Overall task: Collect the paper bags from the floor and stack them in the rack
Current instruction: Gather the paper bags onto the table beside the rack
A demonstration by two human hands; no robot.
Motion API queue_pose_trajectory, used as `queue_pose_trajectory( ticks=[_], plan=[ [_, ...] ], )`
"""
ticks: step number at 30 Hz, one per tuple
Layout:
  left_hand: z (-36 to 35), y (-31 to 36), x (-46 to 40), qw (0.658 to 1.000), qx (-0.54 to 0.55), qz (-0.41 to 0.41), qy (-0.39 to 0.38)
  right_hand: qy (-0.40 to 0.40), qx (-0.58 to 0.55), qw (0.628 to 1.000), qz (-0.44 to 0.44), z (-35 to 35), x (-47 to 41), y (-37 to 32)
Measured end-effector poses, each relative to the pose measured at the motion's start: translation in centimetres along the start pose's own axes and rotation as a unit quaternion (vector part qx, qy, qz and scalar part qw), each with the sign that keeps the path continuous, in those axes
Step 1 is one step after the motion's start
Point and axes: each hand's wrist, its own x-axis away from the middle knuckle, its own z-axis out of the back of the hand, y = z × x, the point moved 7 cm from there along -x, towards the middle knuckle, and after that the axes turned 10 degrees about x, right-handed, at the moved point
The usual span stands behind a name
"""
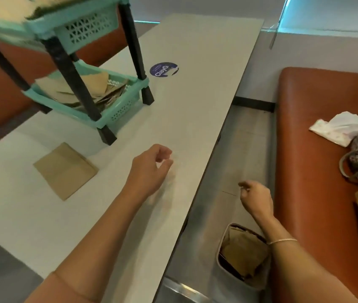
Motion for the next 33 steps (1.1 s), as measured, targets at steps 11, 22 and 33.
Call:
queue_pose_trajectory(
  ticks=[11,22,33],
  plan=[
    [12.7,-12.3,-0.2,0.947,-0.245,0.207,-0.006,0.058,-0.094,0.986,0.128,7.5,3.8,-20.0],
    [12.4,-12.0,-0.2,0.924,-0.351,0.032,-0.145,-0.124,-0.067,0.983,0.114,-0.8,8.2,-29.5],
    [14.1,-9.9,-0.4,0.927,0.300,0.177,-0.139,-0.224,-0.419,0.878,-0.057,-1.6,8.5,-28.4]
  ],
)
